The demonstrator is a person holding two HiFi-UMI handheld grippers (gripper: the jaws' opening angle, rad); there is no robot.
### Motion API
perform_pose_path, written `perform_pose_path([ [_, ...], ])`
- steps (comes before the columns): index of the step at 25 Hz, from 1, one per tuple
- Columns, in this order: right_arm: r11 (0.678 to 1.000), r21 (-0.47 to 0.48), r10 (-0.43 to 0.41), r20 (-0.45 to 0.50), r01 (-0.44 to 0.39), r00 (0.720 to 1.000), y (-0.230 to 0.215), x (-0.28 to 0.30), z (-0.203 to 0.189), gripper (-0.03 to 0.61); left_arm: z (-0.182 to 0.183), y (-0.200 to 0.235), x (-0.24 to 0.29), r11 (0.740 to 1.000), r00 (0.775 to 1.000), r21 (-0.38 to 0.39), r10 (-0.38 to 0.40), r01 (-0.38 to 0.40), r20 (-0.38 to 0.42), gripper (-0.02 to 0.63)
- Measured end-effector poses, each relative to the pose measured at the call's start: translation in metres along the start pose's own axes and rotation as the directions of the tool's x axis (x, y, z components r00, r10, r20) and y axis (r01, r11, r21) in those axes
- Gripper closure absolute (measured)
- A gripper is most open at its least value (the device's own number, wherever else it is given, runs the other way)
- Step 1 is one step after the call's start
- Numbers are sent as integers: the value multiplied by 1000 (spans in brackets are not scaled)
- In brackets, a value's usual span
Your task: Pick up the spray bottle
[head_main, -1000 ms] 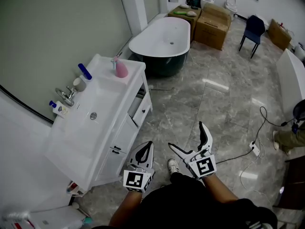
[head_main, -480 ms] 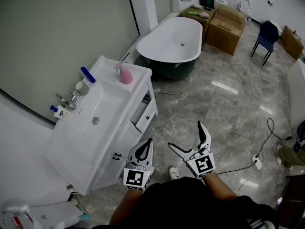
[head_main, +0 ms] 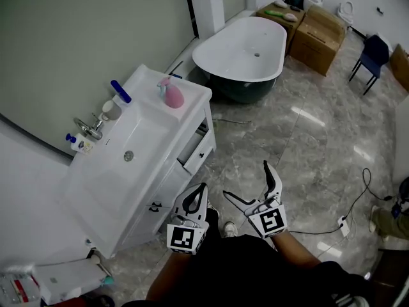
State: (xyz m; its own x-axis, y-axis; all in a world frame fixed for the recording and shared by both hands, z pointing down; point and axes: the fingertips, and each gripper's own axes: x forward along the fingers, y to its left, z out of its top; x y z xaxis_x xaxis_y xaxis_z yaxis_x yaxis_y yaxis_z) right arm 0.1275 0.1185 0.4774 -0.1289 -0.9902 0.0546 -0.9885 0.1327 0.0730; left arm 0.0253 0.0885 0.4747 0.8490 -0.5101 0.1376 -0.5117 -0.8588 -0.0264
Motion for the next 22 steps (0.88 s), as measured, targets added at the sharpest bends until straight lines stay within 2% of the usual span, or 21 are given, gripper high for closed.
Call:
perform_pose_path([
  [8, 999, -19, 30, -17, -30, 999, -6, 56, -2, -12, -4, 38, 29, 999, 1000, -34, 3, -3, -2, 618],
  [15, 997, -20, 68, -26, -68, 997, -9, 125, 5, -12, 4, 99, 56, 997, 999, -72, 33, -32, 10, 618],
  [22, 994, -18, 110, -23, -111, 994, -3, 200, 14, -12, 3, 165, 78, 995, 997, -69, 77, -77, 0, 618],
])
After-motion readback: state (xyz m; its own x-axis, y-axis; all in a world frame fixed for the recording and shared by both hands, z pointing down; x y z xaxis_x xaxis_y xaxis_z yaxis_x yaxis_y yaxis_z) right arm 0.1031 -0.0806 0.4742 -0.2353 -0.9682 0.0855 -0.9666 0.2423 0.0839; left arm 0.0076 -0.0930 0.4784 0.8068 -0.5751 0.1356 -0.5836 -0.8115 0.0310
